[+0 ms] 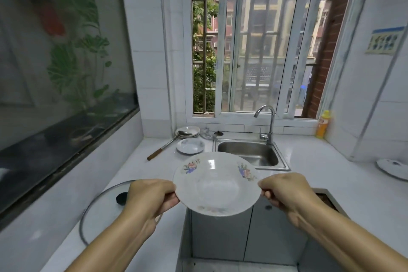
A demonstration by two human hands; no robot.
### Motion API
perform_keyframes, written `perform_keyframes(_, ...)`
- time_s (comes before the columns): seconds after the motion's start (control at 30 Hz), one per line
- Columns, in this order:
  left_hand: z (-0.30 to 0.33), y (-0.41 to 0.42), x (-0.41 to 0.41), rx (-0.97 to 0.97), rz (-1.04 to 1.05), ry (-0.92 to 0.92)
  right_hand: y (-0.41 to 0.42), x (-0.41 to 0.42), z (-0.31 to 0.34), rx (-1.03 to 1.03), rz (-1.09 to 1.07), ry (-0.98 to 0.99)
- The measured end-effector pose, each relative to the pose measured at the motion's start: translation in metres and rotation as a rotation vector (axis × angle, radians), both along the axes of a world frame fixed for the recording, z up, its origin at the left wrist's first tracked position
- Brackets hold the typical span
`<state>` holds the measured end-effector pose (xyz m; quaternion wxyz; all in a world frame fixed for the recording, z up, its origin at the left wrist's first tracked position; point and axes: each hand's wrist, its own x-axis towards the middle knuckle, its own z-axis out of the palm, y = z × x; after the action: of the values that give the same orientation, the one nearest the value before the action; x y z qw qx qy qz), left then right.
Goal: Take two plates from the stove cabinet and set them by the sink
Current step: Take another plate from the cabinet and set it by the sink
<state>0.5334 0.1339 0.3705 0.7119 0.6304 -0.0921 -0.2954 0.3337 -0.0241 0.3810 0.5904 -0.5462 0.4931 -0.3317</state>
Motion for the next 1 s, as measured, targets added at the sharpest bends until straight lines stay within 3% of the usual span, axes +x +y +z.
perform_keyframes(0.5,-0.032,-0.049,0.079,0.016,-0.015,0.043,-0.050,0.078,-0.028,0.001,0.033,0.046)
perform_keyframes(1.0,-0.058,-0.195,0.137,0.073,0.156,0.049,-0.229,0.165,-0.060,-0.015,0.178,0.023)
